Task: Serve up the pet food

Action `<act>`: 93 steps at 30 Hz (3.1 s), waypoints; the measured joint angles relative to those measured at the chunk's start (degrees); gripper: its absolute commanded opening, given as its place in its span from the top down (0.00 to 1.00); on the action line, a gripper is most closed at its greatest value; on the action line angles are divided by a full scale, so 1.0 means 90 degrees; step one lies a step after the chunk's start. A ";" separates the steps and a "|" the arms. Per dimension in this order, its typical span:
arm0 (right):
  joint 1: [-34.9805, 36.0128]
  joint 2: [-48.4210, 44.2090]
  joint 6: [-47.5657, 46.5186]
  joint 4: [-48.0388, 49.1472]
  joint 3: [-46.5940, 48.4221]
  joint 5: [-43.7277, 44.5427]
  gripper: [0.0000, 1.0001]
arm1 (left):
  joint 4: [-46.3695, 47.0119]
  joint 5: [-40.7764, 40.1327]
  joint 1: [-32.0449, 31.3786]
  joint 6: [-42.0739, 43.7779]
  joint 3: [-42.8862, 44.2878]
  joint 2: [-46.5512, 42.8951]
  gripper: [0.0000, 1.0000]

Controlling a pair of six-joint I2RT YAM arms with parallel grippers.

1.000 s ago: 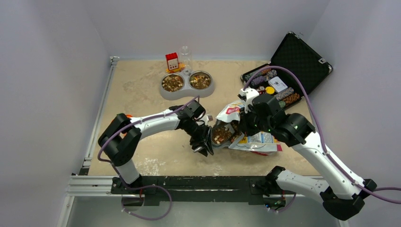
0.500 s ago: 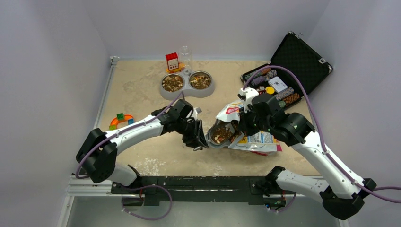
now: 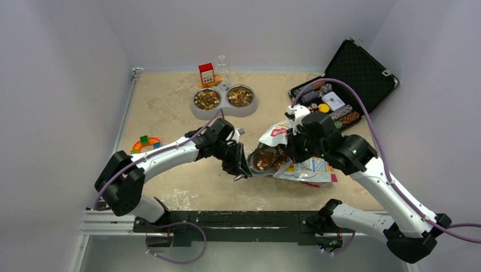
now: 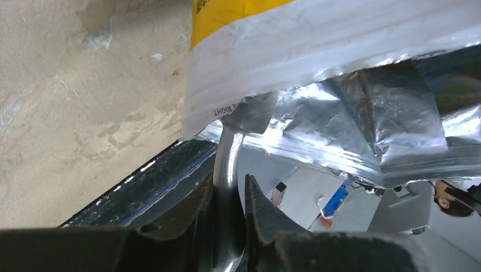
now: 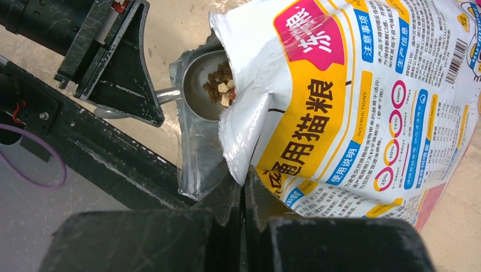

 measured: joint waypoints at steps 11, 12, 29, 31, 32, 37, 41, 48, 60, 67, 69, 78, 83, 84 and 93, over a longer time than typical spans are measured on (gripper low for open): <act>0.0083 0.0029 0.0058 -0.0005 0.0027 0.0049 1.00 | -0.1248 0.0534 0.0024 -0.0775 0.0850 0.0129 1.00; 0.0119 0.0046 0.0063 -0.0007 0.0029 0.0066 1.00 | -0.1372 0.0661 0.0024 -0.0969 0.0984 0.0182 1.00; 0.0585 0.0308 0.0265 -0.0073 0.0308 0.0301 1.00 | -0.1916 0.1496 -0.0216 -0.2416 0.3504 0.3060 1.00; 0.0588 0.0308 0.0279 -0.0134 0.0345 0.0323 1.00 | -0.1732 0.1486 -0.0289 -0.2186 0.3495 0.3162 1.00; 0.0590 0.0306 0.0287 -0.0160 0.0345 0.0333 1.00 | -0.1508 0.1486 -0.0313 -0.2072 0.3378 0.3147 1.00; 0.0602 0.0250 0.0340 -0.0228 0.0345 0.0362 1.00 | 0.0304 0.1477 -0.0296 -0.1443 0.2076 0.2633 1.00; 0.0602 0.0090 0.0359 -0.0253 0.0325 0.0393 1.00 | 0.1586 0.1491 -0.0291 -0.0755 0.1124 0.1938 1.00; 0.0602 -0.0294 0.0362 -0.0245 0.0299 0.0464 1.00 | 0.2776 0.1642 -0.0304 -0.0299 0.0216 0.0959 1.00; 0.0651 -0.0969 0.0301 -0.0279 0.0104 0.0775 1.00 | 0.4269 0.2101 -0.0308 -0.0998 -0.1343 -0.0177 1.00; 0.0656 -0.0940 0.0274 -0.0245 0.0092 0.0823 1.00 | 0.5926 0.2295 -0.0304 -0.2125 -0.1695 0.0000 1.00; 0.0668 -0.0940 0.0267 -0.0245 0.0092 0.0823 1.00 | 0.5960 0.2293 -0.0304 -0.2191 -0.1933 -0.0187 1.00; 0.0673 -0.0954 0.0299 -0.0216 0.0087 0.1003 1.00 | 0.6339 0.2419 -0.0206 -0.2727 -0.2375 -0.0410 1.00; 0.0675 -0.1066 0.0430 -0.0112 -0.0007 0.1328 1.00 | 0.5593 0.2633 -0.0039 -0.2727 -0.2506 -0.1205 1.00; 0.0673 -0.1069 0.0435 -0.0092 -0.0007 0.1372 1.00 | 0.5469 0.2667 -0.0034 -0.2735 -0.2516 -0.1367 1.00; 0.0692 -0.0680 0.0614 0.0102 0.0078 0.1729 1.00 | 0.4243 0.2883 0.0034 -0.2863 -0.2776 -0.3393 1.00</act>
